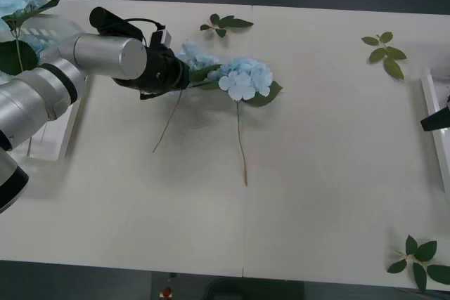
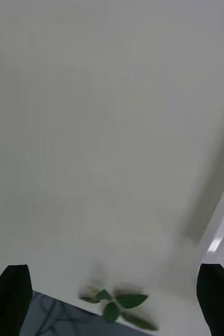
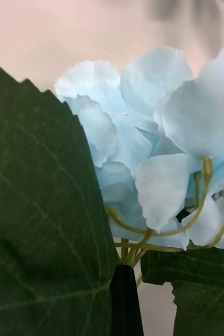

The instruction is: Put the red flowers into the right box and the blue flowers into the left box

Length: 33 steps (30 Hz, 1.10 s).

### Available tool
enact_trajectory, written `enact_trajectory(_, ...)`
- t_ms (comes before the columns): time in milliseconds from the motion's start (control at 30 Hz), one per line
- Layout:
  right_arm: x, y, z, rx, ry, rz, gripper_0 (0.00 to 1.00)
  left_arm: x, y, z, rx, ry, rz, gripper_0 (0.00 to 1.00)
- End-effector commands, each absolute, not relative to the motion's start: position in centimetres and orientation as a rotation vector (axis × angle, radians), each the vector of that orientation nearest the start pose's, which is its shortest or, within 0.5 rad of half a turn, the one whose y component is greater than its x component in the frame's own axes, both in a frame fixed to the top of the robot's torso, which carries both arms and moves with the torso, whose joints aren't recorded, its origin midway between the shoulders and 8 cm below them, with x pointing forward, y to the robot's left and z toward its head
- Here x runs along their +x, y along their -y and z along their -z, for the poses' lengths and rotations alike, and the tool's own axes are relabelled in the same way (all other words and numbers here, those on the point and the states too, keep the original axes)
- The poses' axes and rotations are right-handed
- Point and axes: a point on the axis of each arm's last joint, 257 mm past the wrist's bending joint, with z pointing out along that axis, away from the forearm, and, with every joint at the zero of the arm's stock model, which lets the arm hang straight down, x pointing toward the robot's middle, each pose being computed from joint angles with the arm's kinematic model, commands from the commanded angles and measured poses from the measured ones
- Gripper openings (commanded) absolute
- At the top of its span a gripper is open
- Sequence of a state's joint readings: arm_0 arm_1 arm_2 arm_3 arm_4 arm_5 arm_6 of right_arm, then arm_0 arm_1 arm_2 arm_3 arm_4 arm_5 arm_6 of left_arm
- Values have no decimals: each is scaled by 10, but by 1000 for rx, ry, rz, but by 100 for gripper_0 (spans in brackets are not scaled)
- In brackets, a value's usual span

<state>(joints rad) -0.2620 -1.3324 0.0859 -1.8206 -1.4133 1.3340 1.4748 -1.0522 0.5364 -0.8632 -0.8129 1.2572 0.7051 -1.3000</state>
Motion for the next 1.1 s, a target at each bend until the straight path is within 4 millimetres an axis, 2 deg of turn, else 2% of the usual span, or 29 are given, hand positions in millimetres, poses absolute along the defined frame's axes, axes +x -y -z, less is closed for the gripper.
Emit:
enact_trajectory(33, 415, 365, 163, -810, -2446, -127, 91, 641, -139, 244, 191, -2453, 416, 0)
enact_trajectory(167, 411, 358, 164, -1097, -2263, -74, 91, 638, -156, 242, 229, -2478, 382, 0)
enact_trajectory(267, 412, 343, 166, -1274, -2102, -73, 91, 635, -177, 234, 278, -2497, 350, 0)
enact_trajectory(400, 419, 323, 167, -1399, -1897, -86, 91, 627, -191, 224, 349, -2530, 342, 0)
enact_trajectory(567, 422, 296, 164, -1253, -1844, -307, 91, 618, -202, 212, 416, -2551, 358, 0)
enact_trajectory(700, 422, 271, 156, -1174, -1817, -498, 92, 619, -212, 223, 435, -2531, 337, 1)
enact_trajectory(733, 423, 266, 157, -1162, -1817, -534, 91, 620, -214, 226, 427, -2526, 334, 8)
enact_trajectory(800, 427, 257, 159, -1144, -1817, -590, 91, 621, -217, 230, 420, -2517, 326, 65)
enact_trajectory(833, 431, 253, 160, -1134, -1820, -617, 91, 621, -219, 231, 426, -2517, 317, 86)
enact_trajectory(900, 439, 245, 163, -1124, -1827, -651, 91, 622, -221, 231, 432, -2516, 306, 99)
enact_trajectory(1100, 455, 238, 164, -1093, -1825, -670, 91, 621, -221, 235, 453, -2519, 288, 100)
